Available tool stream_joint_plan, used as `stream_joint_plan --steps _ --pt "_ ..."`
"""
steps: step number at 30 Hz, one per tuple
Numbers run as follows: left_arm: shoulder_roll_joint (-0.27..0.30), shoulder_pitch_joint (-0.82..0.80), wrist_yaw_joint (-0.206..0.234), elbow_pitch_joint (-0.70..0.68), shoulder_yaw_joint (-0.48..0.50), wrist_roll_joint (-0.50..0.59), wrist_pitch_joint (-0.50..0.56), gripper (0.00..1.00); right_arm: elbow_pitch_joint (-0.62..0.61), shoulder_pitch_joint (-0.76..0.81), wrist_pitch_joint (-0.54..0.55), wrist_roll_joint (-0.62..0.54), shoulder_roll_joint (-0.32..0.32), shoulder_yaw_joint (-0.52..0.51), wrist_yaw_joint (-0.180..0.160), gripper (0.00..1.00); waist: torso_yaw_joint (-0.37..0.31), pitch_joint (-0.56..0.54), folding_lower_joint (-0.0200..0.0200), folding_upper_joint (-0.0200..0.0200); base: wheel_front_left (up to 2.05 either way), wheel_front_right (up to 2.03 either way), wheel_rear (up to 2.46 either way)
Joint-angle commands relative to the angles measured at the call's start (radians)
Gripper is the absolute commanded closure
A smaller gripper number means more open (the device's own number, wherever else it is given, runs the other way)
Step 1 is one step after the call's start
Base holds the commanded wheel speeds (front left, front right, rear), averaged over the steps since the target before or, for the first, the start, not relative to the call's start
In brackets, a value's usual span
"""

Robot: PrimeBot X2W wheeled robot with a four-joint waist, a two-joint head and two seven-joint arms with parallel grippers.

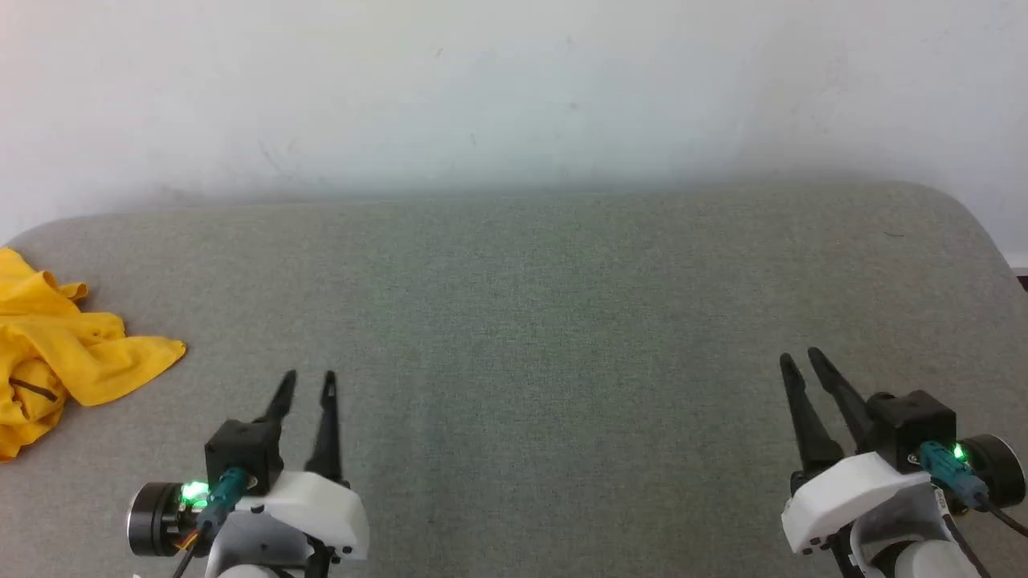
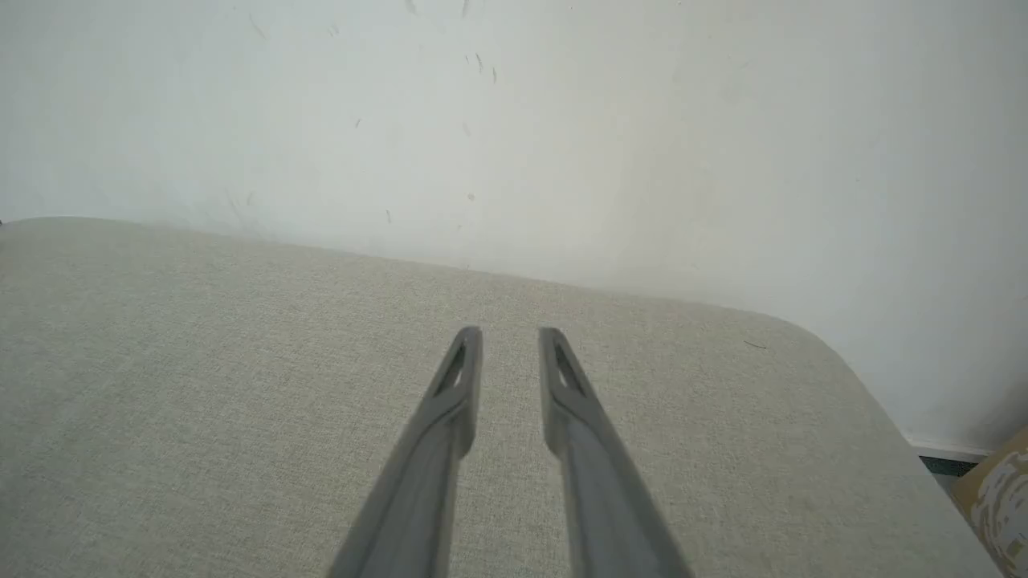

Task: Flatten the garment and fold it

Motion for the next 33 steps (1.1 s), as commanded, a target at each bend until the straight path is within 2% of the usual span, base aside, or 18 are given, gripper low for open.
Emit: stream_joint_plan --steps 1,33 --pt "0.0 0.0 0.0 0.0 0.0 0.0 0.0 0.0 0.0 0.0 0.0 0.0 0.0 0.0 0.0 0.0 0.0 0.0 0.0 0.0 0.0 0.0 0.0" --pt "-0.001 0.033 0.017 -0.022 -0.001 -0.011 -0.063 0.0 0.014 0.025 -0.063 0.058 0.001 -0.063 0.0 0.0 0.014 0.001 0.0 0.0 0.0 0.0 0.0"
